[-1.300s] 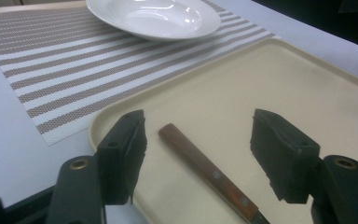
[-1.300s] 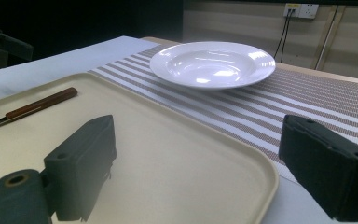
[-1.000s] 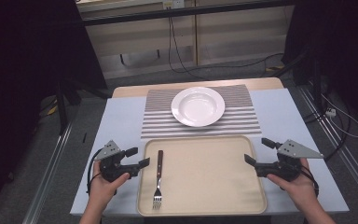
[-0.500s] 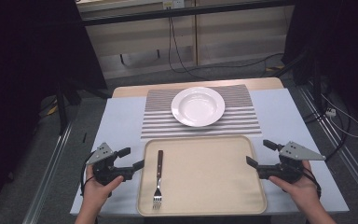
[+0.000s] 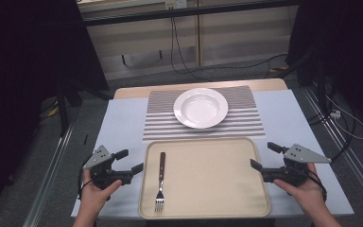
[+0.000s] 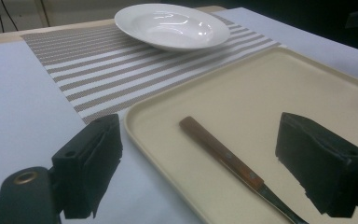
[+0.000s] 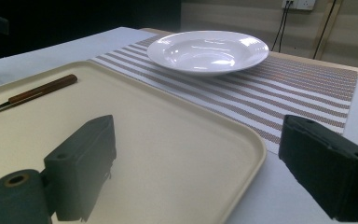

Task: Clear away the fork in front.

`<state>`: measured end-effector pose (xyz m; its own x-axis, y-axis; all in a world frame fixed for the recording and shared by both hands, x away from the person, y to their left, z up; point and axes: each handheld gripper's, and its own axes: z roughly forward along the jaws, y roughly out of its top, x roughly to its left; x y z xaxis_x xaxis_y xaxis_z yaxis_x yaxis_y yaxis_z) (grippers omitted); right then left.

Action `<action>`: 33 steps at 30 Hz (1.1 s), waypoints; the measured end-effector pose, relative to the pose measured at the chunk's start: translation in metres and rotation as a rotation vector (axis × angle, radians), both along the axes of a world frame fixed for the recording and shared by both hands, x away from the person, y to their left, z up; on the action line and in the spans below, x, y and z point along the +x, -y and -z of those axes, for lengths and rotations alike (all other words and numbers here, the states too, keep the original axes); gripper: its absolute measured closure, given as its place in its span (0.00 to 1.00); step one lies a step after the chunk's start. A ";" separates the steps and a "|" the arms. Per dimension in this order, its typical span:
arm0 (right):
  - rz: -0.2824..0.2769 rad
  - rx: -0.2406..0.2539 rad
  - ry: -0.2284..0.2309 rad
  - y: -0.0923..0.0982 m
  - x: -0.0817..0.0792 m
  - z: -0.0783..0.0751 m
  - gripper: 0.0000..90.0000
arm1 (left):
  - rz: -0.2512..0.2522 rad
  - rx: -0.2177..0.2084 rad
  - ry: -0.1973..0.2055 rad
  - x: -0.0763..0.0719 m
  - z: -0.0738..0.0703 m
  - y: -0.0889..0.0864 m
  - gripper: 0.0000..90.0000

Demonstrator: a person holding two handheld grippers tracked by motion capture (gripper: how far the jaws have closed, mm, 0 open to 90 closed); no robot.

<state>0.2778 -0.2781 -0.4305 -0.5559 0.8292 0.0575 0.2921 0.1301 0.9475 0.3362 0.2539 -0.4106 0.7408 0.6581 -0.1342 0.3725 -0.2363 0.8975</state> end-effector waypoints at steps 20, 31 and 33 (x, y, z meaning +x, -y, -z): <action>0.001 -0.005 -0.013 0.004 -0.007 0.008 0.12 | 0.007 -0.015 0.003 -0.005 0.005 -0.004 0.13; -0.014 -0.015 -0.007 0.001 -0.010 0.007 0.12 | 0.000 -0.006 0.007 -0.009 0.007 -0.011 0.12; -0.012 -0.009 -0.003 0.003 -0.010 0.007 0.12 | -0.001 -0.011 0.008 -0.010 0.007 -0.011 0.12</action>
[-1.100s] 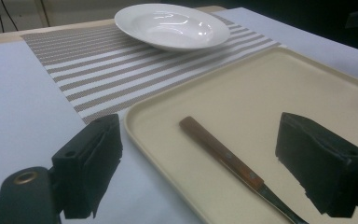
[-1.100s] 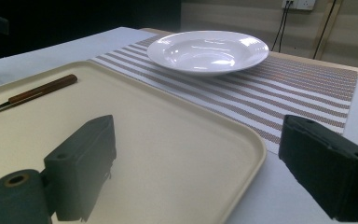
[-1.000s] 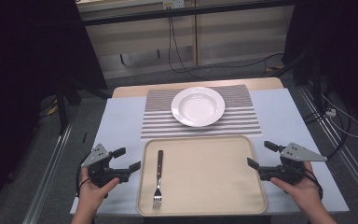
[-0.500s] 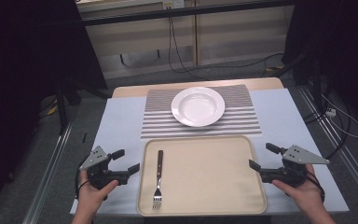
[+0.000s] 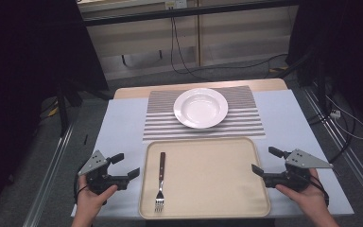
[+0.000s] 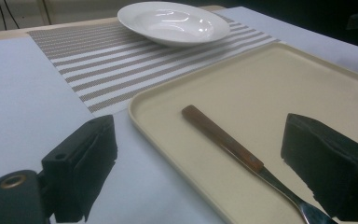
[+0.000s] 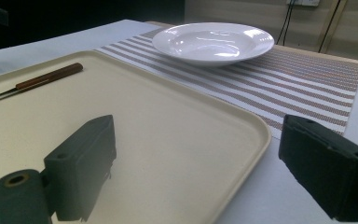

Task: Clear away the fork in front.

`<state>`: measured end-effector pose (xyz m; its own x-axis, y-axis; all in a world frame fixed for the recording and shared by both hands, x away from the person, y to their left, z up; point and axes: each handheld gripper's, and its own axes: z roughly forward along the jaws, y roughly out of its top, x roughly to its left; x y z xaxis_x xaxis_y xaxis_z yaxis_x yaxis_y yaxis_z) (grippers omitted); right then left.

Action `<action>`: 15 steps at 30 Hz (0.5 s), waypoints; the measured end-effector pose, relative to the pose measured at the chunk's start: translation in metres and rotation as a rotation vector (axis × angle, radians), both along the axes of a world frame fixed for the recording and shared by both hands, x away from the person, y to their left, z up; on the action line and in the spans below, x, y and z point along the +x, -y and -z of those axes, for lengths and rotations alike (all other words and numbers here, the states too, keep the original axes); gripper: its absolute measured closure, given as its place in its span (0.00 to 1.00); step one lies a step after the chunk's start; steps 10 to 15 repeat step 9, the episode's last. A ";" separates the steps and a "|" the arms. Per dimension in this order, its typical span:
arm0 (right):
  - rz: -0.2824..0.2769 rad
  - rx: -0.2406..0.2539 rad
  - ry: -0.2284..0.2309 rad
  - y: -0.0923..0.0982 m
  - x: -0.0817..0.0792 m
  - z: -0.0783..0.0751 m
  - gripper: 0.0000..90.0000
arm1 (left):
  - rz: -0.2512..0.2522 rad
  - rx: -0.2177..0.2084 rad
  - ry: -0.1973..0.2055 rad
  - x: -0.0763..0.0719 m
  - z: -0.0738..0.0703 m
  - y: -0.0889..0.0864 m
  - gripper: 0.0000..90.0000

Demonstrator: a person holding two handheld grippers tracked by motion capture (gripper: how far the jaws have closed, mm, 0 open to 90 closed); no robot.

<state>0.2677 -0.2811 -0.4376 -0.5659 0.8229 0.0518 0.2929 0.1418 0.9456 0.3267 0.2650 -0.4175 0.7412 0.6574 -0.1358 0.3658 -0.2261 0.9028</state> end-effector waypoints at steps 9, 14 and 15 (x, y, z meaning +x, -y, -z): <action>-0.003 -0.001 -0.002 -0.001 0.000 0.000 0.12 | 0.003 -0.008 -0.001 0.001 0.000 0.001 0.12; -0.003 -0.001 -0.002 -0.001 0.000 0.000 0.12 | 0.003 -0.008 -0.001 0.001 0.000 0.001 0.12; -0.003 -0.001 -0.002 -0.001 0.000 0.000 0.12 | 0.003 -0.008 -0.001 0.001 0.000 0.001 0.12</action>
